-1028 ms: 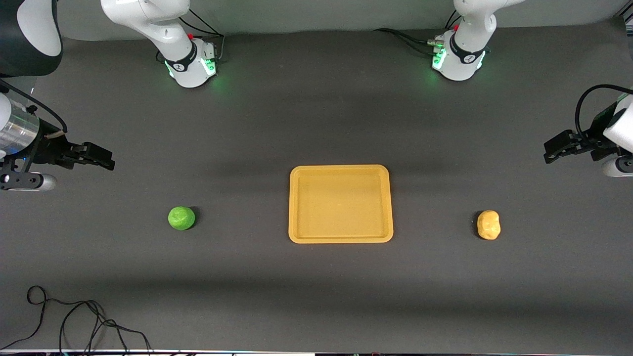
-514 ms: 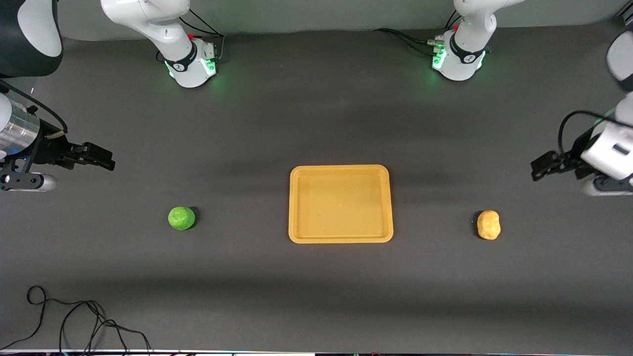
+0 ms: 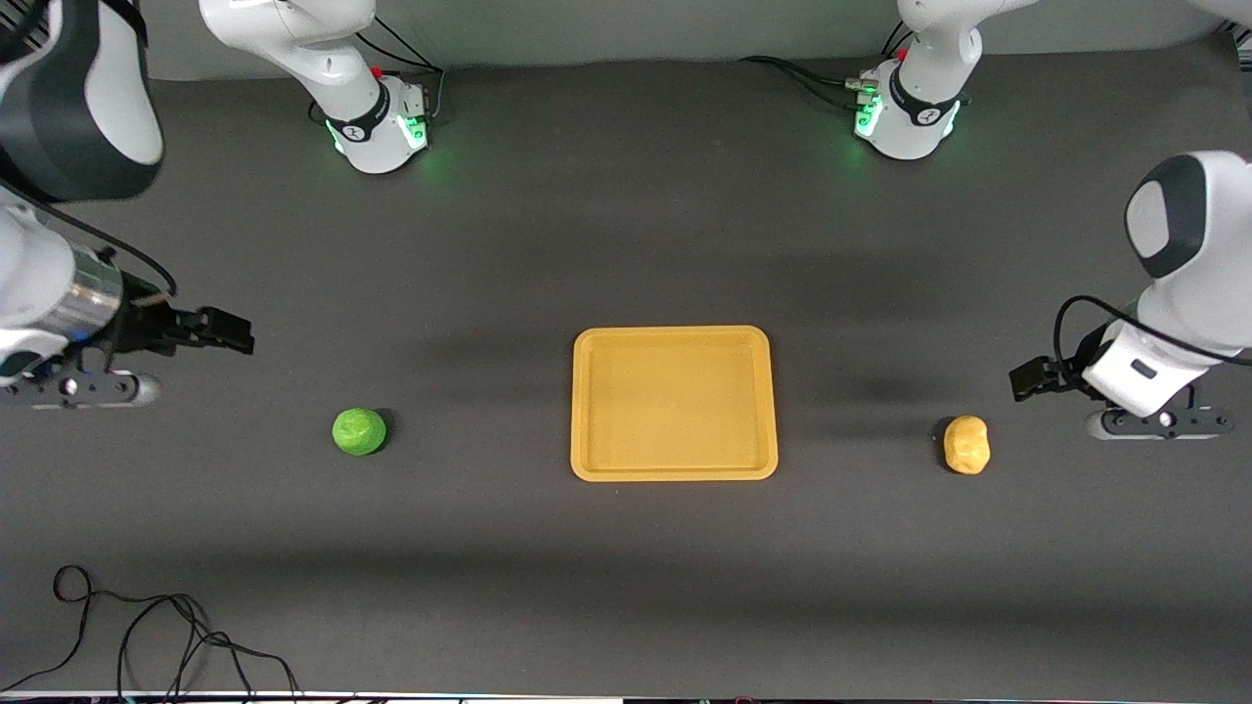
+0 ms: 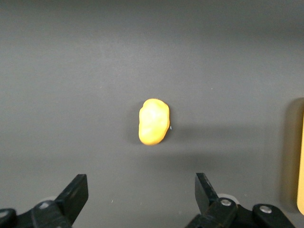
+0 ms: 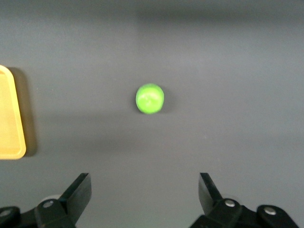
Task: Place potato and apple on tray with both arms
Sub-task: 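Lower the left gripper to the potato while the right gripper reaches the apple, then close the left gripper on the potato while the right gripper grasps the apple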
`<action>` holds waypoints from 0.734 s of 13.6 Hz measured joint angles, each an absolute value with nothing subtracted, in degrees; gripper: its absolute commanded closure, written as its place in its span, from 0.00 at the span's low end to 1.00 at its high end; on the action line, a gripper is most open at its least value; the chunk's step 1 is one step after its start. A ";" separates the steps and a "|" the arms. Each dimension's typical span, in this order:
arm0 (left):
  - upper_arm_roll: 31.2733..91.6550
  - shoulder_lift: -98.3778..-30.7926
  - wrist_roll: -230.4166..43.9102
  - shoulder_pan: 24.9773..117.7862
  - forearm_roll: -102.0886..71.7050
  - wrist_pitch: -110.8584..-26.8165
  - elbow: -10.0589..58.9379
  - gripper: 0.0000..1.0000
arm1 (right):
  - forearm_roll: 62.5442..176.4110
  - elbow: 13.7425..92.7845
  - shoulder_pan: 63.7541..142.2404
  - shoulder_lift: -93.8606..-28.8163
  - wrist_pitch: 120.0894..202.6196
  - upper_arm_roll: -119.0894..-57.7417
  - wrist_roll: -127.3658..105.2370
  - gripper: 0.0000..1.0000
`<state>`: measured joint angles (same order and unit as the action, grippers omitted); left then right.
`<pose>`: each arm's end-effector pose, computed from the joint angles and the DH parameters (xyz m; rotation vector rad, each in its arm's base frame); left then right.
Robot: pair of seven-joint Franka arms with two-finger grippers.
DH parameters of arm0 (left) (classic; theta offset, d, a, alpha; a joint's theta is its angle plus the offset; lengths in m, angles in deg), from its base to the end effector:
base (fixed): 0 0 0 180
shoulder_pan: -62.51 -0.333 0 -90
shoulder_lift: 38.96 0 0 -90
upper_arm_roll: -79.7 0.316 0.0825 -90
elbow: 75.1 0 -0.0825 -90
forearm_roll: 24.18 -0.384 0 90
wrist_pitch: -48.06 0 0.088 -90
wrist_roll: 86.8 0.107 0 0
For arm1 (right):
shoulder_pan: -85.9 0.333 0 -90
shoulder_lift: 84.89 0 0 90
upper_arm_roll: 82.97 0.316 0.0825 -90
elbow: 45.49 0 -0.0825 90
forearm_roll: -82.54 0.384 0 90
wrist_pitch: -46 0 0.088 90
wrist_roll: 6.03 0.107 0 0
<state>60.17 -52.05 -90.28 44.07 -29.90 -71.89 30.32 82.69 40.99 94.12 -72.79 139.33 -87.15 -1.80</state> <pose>0.6186 0.0043 0.4140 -3.1307 -0.0050 -0.0626 0.6148 0.0478 0.5347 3.1192 -0.0042 -0.1403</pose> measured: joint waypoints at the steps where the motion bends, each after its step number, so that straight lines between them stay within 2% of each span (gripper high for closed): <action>1: 60.19 -54.14 -90.26 44.03 -30.51 -73.92 30.43 0.00 | 82.69 41.92 94.37 -71.77 141.46 -87.11 -1.81 0.00; 5: 60.43 -63.51 -90.28 43.60 -32.12 -81.80 30.78 0.00 | 82.67 51.44 94.53 -70.54 154.15 -87.10 -2.09 0.00; 10: 60.48 -69.55 -90.97 43.55 -36.08 -87.31 30.76 0.00 | 82.65 66.24 94.44 -68.23 173.58 -87.35 -2.14 0.00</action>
